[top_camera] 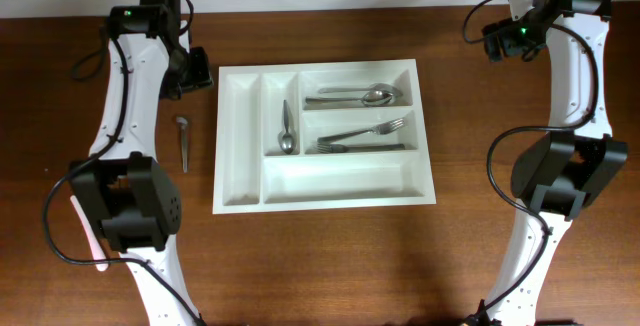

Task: Pack container
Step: 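Return the left gripper and grasp the second silver spoon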

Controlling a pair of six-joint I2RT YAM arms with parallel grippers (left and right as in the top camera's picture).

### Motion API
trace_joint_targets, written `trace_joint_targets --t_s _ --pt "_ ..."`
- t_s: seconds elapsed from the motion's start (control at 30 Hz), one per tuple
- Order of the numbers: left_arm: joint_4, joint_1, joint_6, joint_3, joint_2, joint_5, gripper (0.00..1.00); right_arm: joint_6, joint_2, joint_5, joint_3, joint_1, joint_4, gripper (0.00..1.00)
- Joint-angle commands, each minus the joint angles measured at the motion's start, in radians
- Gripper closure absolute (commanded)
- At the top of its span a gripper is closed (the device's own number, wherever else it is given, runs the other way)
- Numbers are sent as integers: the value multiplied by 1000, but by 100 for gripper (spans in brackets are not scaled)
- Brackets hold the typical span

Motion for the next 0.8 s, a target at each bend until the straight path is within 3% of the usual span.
trace_joint_targets --t_s 0.0,0.17,0.27,0.77 --pt "18 -2 16 -76 -7 -89 42 12 -26 -2 9 -6 -1 1" --pt "104 3 16 -187 -5 -110 42 12 -26 -3 9 -6 -1 1" --pt "170 10 16 -266 -5 -109 36 12 -26 -3 9 -6 -1 1" --pt "401 78 17 -467 -5 -108 37 12 -26 -3 9 -6 -1 1"
